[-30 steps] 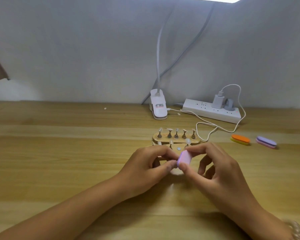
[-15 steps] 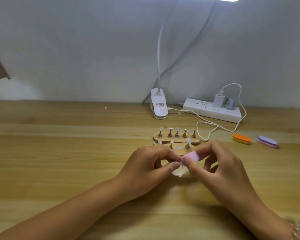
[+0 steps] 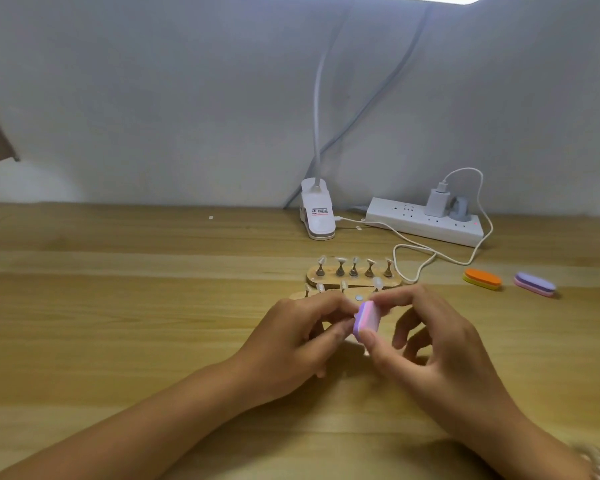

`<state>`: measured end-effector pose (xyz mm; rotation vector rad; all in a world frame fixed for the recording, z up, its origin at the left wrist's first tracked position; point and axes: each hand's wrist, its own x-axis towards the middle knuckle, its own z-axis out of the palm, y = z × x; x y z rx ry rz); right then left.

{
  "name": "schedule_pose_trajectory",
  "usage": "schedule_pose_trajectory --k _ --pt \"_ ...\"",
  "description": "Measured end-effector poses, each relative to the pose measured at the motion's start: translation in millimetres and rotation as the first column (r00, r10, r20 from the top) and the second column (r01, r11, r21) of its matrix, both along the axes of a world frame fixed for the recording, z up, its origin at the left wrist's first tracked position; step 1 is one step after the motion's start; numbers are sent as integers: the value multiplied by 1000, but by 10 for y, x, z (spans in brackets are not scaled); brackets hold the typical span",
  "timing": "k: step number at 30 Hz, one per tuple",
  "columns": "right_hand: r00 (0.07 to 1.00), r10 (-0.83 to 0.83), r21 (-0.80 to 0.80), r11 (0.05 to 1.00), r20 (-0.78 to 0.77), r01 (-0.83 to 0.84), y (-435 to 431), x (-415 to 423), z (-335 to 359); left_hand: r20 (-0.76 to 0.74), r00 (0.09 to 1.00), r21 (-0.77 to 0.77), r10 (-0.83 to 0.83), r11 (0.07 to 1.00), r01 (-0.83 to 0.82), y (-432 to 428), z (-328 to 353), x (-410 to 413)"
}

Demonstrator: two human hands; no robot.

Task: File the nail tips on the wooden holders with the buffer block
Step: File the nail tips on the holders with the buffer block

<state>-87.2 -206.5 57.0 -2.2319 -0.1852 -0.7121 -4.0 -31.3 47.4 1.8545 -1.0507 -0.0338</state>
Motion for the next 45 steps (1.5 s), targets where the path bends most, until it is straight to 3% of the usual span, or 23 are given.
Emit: schedule_pose_trajectory --k 2,6,10,14,18,23,27,31,35,38,42,45 --pt "998 -56 13 998 -5 56 -38 19 3 -14 1000 -2 7 1000 -7 4 6 1" --pt "999 -23 -146 989 47 30 -2 -3 -11 -26 999 16 22 1000 -21 14 8 9" --pt "998 -64 -43 997 22 65 -43 11 20 -85 996 7 4 1000 -3 8 25 5" --pt "999 -10 -179 984 32 15 34 -21 -7 -89 996 25 10 1000 -8 16 23 14" --pt "996 -93 -46 995 5 94 -47 9 9 -131 991 4 4 1000 -3 3 34 1" --pt "1000 -15 -168 986 10 17 40 -26 -9 -88 996 40 12 999 -9 23 20 19" --pt "997 -77 2 997 -8 77 -38 11 16 -104 995 33 11 999 -8 14 26 9" --pt "1000 9 -61 998 -3 -9 35 -19 2 -78 997 32 23 999 -21 13 18 23" --pt "998 -45 42 998 -54 47 -51 24 -20 -76 997 -2 30 1000 -30 3 15 2" --pt "1000 -21 -88 996 -18 20 18 1 -9 -34 999 13 43 999 -43 1 6 4" --pt "995 -94 -43 995 -31 93 -42 9 3 -23 995 4 92 996 -92 -11 5 20" --pt "998 -59 -142 988 -8 58 16 -19 5 8 995 0 101 995 -101 1 1 16"
